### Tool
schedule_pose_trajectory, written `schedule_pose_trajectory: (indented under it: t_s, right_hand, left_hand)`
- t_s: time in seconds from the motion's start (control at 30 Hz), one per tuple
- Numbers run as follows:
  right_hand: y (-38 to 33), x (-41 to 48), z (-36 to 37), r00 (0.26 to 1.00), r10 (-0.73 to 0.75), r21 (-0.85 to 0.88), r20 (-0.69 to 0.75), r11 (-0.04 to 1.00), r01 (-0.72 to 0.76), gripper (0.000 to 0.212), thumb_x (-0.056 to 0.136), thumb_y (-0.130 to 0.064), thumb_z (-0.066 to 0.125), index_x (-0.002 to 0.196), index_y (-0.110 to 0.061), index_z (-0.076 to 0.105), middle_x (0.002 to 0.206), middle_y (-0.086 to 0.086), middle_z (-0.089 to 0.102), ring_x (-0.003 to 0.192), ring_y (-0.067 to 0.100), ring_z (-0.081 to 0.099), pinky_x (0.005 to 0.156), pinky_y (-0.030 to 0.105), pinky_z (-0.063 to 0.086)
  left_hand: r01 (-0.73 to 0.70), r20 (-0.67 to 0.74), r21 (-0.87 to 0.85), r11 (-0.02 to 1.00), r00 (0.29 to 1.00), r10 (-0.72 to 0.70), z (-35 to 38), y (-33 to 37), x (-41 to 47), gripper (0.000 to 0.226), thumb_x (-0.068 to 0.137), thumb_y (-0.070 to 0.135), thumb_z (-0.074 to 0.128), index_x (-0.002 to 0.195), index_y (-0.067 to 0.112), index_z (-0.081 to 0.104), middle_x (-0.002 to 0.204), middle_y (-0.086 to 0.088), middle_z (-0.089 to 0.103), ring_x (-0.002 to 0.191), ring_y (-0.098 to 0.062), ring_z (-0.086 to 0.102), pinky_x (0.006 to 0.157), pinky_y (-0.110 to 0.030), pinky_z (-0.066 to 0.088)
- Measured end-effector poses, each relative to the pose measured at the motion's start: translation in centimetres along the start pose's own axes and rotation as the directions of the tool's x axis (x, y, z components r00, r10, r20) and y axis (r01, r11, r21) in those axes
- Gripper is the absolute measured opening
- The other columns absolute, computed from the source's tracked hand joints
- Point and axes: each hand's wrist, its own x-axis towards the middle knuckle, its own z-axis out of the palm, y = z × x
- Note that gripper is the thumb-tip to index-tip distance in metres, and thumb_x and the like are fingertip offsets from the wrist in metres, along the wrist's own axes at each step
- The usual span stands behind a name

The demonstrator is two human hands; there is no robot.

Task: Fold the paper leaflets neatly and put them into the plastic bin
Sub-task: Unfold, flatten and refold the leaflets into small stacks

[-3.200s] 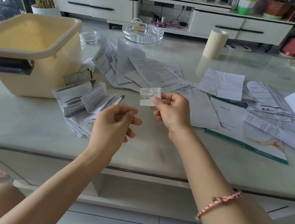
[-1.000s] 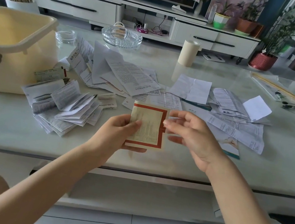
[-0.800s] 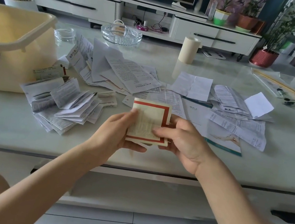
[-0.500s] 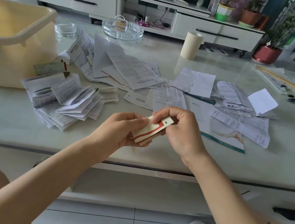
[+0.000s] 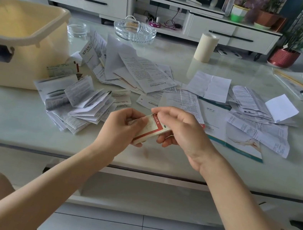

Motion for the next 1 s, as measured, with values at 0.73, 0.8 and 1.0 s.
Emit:
schedule_pose_trajectory:
  t_s: [0.73, 0.8, 1.0]
  right_hand:
    - [-0.2, 9.4, 3.7, 0.948, 0.033, 0.328, -0.317, 0.941, 0.077, 0.030, 0.089, 0.007, 0.051, 0.116, -0.006, 0.056, 0.082, 0.006, 0.057, 0.056, 0.008, 0.054, 0.048, 0.014, 0.045]
    - [0.4, 10.8, 5.3, 0.945, 0.049, 0.270, -0.322, 0.962, 0.042, 0.028, 0.089, 0.004, 0.052, 0.116, -0.002, 0.057, 0.078, 0.004, 0.057, 0.057, 0.010, 0.054, 0.053, 0.018, 0.047]
    - [1.3, 11.7, 6.9, 0.975, -0.086, -0.480, -0.207, 0.877, -0.025, 0.027, 0.088, -0.019, 0.059, 0.113, -0.015, 0.063, 0.094, 0.000, 0.055, 0.092, 0.019, 0.054, 0.065, 0.023, 0.038]
  left_hand:
    - [0.232, 0.058, -0.140, 0.963, 0.972, -0.226, -4.3, 0.9, -0.4, 0.018, 0.094, 0.005, 0.047, 0.090, 0.010, 0.065, 0.072, -0.001, 0.070, 0.060, -0.010, 0.061, 0.058, -0.019, 0.050]
    - [0.242, 0.096, -0.124, 0.962, 0.968, -0.231, -4.2, 1.0, -0.5, 0.018, 0.094, 0.006, 0.047, 0.089, 0.010, 0.064, 0.071, 0.000, 0.070, 0.060, -0.009, 0.061, 0.058, -0.018, 0.049]
    - [0.246, 0.113, -0.104, 0.964, 0.966, -0.234, -4.3, 1.0, -0.3, 0.019, 0.095, 0.007, 0.045, 0.089, 0.011, 0.063, 0.074, 0.000, 0.069, 0.059, -0.007, 0.061, 0.056, -0.015, 0.048]
